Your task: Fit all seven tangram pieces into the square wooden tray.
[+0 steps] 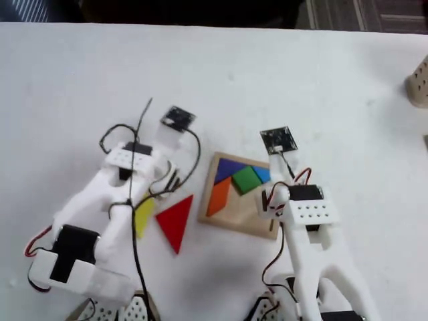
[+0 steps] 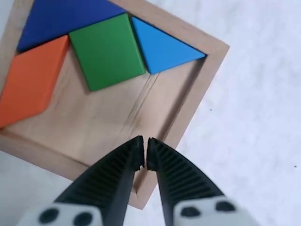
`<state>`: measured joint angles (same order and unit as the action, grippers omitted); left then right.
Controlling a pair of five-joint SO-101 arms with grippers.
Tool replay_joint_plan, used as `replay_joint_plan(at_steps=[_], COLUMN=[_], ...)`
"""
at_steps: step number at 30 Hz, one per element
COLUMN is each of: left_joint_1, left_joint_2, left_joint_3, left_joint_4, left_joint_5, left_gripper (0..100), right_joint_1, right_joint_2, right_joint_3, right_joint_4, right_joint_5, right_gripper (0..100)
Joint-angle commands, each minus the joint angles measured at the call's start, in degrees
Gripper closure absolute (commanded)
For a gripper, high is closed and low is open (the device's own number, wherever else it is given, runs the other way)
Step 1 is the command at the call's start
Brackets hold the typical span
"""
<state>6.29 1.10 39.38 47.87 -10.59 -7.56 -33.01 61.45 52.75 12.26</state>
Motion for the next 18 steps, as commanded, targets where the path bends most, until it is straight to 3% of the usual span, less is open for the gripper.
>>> replay_joint_plan(at_steps=[1,18], left_joint_1=[-4.2,-7.4], left_joint_2=[-0.4,-0.5], left_joint_3=[-2.3,-3.9], left_joint_4=[-3.3,-4.0], left_joint_5=[3.7,6.9], left_gripper=[87,87], right_joint_1=[0.7,0.7], right_joint_2=[-1.6,-1.5], right_joint_3=[-0.2,-0.2], right_joint_4=[-0.4,-0.3], right_joint_5=[-0.4,-0.4], right_gripper=[97.4,97.4])
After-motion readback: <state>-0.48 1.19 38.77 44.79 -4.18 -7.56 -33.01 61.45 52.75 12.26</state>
